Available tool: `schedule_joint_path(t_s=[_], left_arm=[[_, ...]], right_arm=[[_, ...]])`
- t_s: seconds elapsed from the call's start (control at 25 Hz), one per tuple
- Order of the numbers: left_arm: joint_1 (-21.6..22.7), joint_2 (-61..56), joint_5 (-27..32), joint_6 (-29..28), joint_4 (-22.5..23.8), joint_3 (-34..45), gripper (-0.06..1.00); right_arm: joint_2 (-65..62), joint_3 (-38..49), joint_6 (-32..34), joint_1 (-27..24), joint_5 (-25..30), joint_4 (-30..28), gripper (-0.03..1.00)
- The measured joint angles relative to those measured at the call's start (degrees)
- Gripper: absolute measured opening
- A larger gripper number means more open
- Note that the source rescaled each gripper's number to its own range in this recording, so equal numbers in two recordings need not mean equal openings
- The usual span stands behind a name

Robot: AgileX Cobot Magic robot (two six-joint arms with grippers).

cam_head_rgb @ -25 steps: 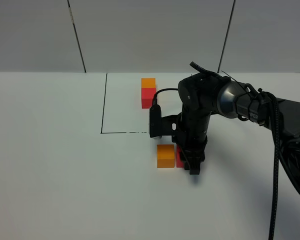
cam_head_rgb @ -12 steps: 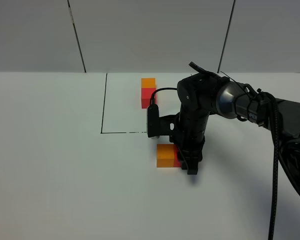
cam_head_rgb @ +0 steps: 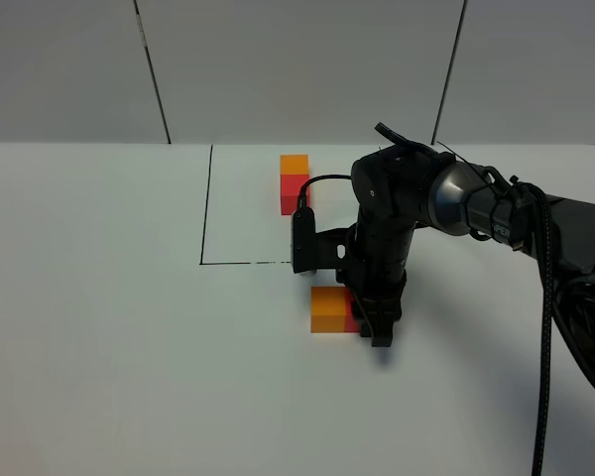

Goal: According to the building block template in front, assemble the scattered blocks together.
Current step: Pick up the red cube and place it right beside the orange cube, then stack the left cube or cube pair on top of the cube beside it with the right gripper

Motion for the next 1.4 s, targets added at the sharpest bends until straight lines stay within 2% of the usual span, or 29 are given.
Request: schedule_joint_path(t_s=[0.08, 0.12, 0.16, 0.32, 0.36, 0.44, 0.56, 0.68, 0.92, 1.12, 1.24, 1.4], left_arm=[[0.0, 0.0, 0.0, 0.0, 0.0, 0.0, 0.71], [0.0, 0.0, 0.0, 0.0, 0.0, 0.0, 0.71], [0.0, 0.0, 0.0, 0.0, 0.0, 0.0, 0.71], [0.0, 0.0, 0.0, 0.0, 0.0, 0.0, 0.71], [0.0, 0.0, 0.0, 0.0, 0.0, 0.0, 0.71], [0.0, 0.0, 0.0, 0.0, 0.0, 0.0, 0.71], [0.0, 0.0, 0.0, 0.0, 0.0, 0.0, 0.71], [0.0, 0.0, 0.0, 0.0, 0.0, 0.0, 0.71], [0.0, 0.0, 0.0, 0.0, 0.0, 0.0, 0.71], [0.0, 0.0, 0.0, 0.0, 0.0, 0.0, 0.71], [0.0, 0.0, 0.0, 0.0, 0.0, 0.0, 0.71], [0.0, 0.0, 0.0, 0.0, 0.0, 0.0, 0.71]], right_arm=[[0.0, 0.0, 0.0, 0.0, 0.0, 0.0, 0.02], [0.0, 0.0, 0.0, 0.0, 0.0, 0.2, 0.09], [0.1, 0.0, 0.0, 0.0, 0.2, 0.3, 0.22], [0.1, 0.0, 0.0, 0.0, 0.3, 0.6, 0.84], [0.0, 0.0, 0.0, 0.0, 0.3, 0.9, 0.92], [-0.4, 0.0, 0.1, 0.0, 0.7, 1.6, 0.99], [-2.7, 0.0, 1.0, 0.0, 2.2, 3.9, 1.00], [-7.7, 0.0, 6.6, -0.1, 4.8, 6.6, 1.00], [-17.1, 0.0, 27.8, -4.5, 10.8, 12.7, 1.00], [-23.7, 2.8, 39.1, -7.8, 11.3, 13.0, 1.00], [-30.0, 10.5, 42.6, -8.8, 6.8, 11.7, 1.00], [-40.7, 26.7, 47.5, -9.4, -9.8, 10.8, 1.00]])
